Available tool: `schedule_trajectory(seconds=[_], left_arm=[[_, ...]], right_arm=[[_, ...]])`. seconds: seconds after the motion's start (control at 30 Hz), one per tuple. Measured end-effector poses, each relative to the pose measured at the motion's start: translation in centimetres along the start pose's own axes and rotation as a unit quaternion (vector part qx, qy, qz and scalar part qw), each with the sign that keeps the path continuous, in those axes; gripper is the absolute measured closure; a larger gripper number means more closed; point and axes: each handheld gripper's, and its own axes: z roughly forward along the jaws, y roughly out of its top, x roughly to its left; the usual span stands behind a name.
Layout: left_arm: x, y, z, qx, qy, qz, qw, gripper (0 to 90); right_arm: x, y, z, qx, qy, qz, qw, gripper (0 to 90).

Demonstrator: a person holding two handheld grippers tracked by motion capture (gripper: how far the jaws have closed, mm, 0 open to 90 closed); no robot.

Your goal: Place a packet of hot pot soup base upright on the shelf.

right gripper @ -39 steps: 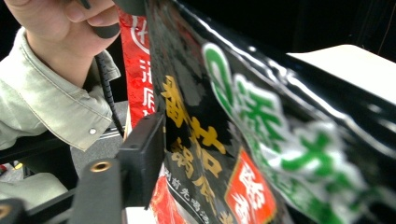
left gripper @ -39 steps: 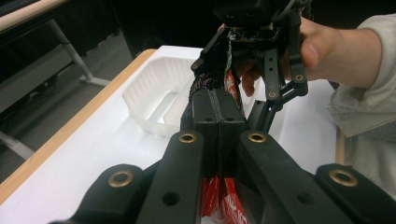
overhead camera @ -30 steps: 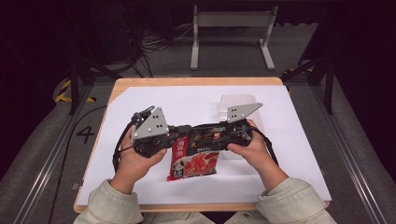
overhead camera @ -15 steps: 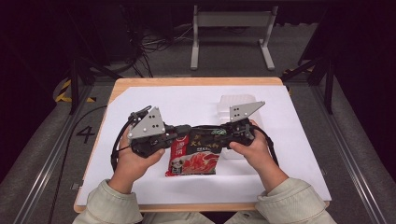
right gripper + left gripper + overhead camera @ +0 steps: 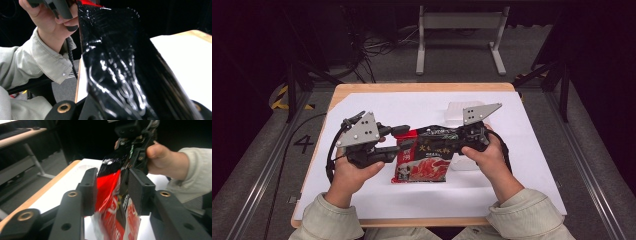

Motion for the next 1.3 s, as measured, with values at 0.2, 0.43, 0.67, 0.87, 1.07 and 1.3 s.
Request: schedule_trajectory(seconds=[0.2, 0.43, 0.67, 0.87, 1.07, 1.3], left_arm=[[0.7, -0.2, -1.0, -0.010, 0.020, -0.016, 0.9996, 45.4], [1.8, -0.9, -1.5, -0.004, 0.034, -0.036, 0.9988, 41.4], [2.7, -1.5, -2.0, 0.003, 0.053, -0.053, 0.9972, 40.2], [3.6, -2.2, -2.1, 0.030, 0.074, -0.070, 0.9944, 37.3], [4.5, -2.8, -3.0, 0.028, 0.076, -0.087, 0.9928, 37.1], [5.1, -3.2, -3.5, 0.031, 0.072, -0.095, 0.9924, 36.8]], right_arm=[[0.0, 1.5, -1.2, -0.004, -0.030, -0.012, 0.9995, 84.6], [0.0, 3.0, -3.1, -0.011, -0.066, -0.029, 0.9973, 84.5], [-0.1, 4.3, -5.1, -0.008, -0.109, -0.044, 0.9930, 84.5], [-0.4, 4.5, -6.5, -0.007, -0.138, -0.048, 0.9893, 84.3], [-1.0, 4.5, -7.9, 0.002, -0.177, -0.048, 0.9829, 84.3], [-1.4, 4.3, -9.0, 0.007, -0.212, -0.045, 0.9762, 84.2]])
